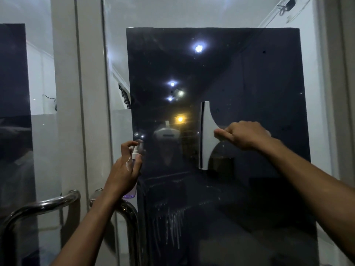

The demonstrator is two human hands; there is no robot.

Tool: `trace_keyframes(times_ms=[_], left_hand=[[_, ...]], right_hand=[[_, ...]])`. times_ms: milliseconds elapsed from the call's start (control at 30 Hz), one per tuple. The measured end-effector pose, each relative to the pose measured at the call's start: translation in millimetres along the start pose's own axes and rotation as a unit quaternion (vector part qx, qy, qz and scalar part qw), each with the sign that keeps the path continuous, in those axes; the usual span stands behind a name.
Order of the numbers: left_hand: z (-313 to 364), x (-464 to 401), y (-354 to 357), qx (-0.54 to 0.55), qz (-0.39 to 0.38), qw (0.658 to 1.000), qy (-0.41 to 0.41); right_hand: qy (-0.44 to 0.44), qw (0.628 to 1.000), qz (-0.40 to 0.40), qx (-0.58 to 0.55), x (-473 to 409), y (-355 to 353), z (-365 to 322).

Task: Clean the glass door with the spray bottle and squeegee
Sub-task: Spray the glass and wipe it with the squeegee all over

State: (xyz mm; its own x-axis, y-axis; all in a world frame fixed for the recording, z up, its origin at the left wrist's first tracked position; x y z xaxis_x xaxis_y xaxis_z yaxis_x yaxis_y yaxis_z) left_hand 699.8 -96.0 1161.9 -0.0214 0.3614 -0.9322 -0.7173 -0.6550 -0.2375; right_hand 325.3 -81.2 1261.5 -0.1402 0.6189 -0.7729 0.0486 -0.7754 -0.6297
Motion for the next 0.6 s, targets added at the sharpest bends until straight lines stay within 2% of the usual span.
trace_keyframes(times_ms=[167,233,333,467,600], left_hand=[[7,-11,-3,0.000,0.032,0.999,0.007],[12,-23,-4,-0.001,0.055,0.998,0.017],[22,-46,-7,0.007,0.093,0.995,0.034],[29,-67,-9,0.012,0.094,0.994,0.059],[31,-73,-9,0.009,0.101,0.993,0.068]], right_hand=[[-0.056,0.995,0.000,-0.083,-30,4,-90],[-0.091,0.991,0.023,-0.093,-48,8,-132],[-0.089,0.992,0.033,-0.078,-76,10,-167],[-0.058,0.997,-0.002,-0.056,-94,6,-143],[-0.015,0.999,-0.028,-0.029,-78,5,-65]])
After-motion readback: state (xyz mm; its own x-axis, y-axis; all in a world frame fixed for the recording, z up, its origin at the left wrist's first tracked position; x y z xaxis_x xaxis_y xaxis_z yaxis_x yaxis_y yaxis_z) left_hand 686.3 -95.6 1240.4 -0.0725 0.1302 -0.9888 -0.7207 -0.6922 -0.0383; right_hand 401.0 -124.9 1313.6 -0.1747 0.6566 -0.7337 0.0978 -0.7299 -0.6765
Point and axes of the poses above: each hand's wrist, its own x-axis away from the middle knuckle, its own y-axis out of the palm, z = x × y, the point moved 1 cm from there along -x, towards the middle knuckle, and after that the axes turned 9 degrees about z, right-handed, at the moved point
